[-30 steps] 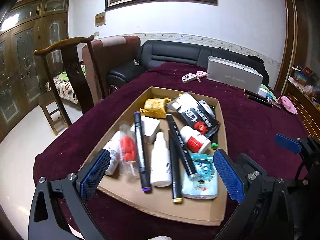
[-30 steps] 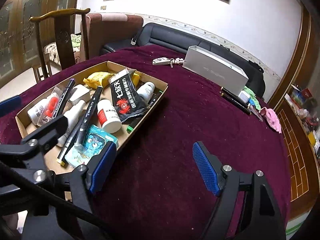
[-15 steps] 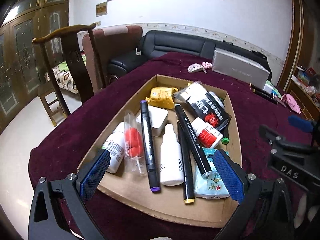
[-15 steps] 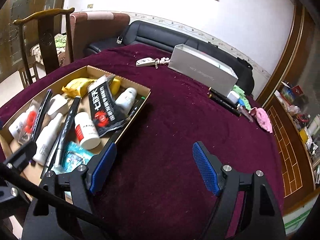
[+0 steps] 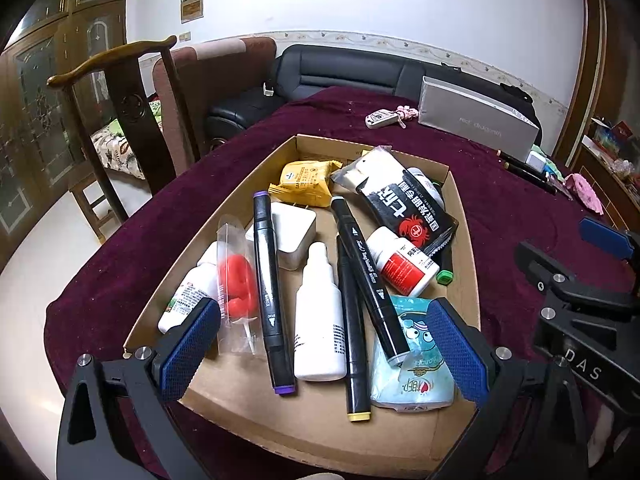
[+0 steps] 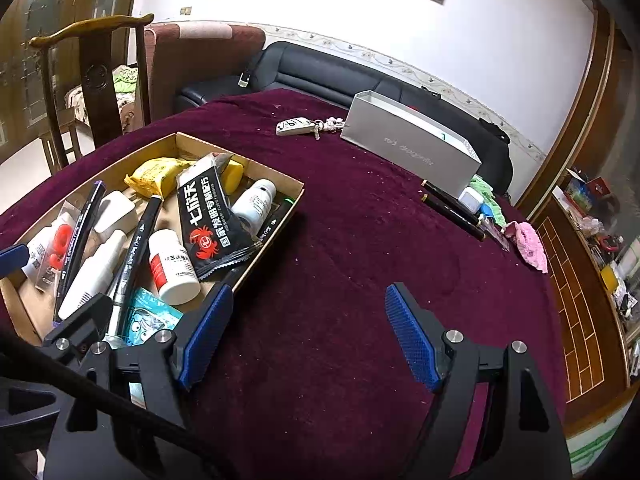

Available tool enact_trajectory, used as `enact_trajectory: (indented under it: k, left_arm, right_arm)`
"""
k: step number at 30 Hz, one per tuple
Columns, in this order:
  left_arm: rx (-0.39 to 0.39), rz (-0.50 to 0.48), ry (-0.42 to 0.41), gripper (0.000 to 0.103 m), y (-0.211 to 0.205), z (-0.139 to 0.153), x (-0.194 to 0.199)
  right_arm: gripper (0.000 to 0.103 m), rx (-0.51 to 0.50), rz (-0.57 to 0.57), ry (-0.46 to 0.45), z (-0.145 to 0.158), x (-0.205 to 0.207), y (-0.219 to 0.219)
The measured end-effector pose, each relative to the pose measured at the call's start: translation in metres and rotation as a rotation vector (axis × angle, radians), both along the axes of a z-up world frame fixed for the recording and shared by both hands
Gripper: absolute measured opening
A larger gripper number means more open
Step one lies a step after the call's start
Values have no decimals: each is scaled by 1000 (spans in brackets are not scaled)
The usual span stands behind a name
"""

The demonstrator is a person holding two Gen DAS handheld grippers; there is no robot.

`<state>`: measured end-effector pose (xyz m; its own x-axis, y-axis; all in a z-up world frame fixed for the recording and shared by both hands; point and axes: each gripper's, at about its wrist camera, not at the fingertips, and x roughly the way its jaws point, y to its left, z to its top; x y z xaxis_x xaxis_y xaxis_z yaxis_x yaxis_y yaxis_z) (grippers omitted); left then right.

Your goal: Organize objects

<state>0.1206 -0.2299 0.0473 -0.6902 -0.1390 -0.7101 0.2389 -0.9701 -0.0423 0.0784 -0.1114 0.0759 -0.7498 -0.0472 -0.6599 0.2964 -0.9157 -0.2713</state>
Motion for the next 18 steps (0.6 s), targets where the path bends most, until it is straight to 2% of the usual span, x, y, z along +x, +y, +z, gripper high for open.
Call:
enact_trajectory:
  k: [18]
  left_arm:
    - [12, 28, -24, 101, -6, -3, -9]
  right_arm:
    - [79, -4, -1, -8, -4, -2, 7]
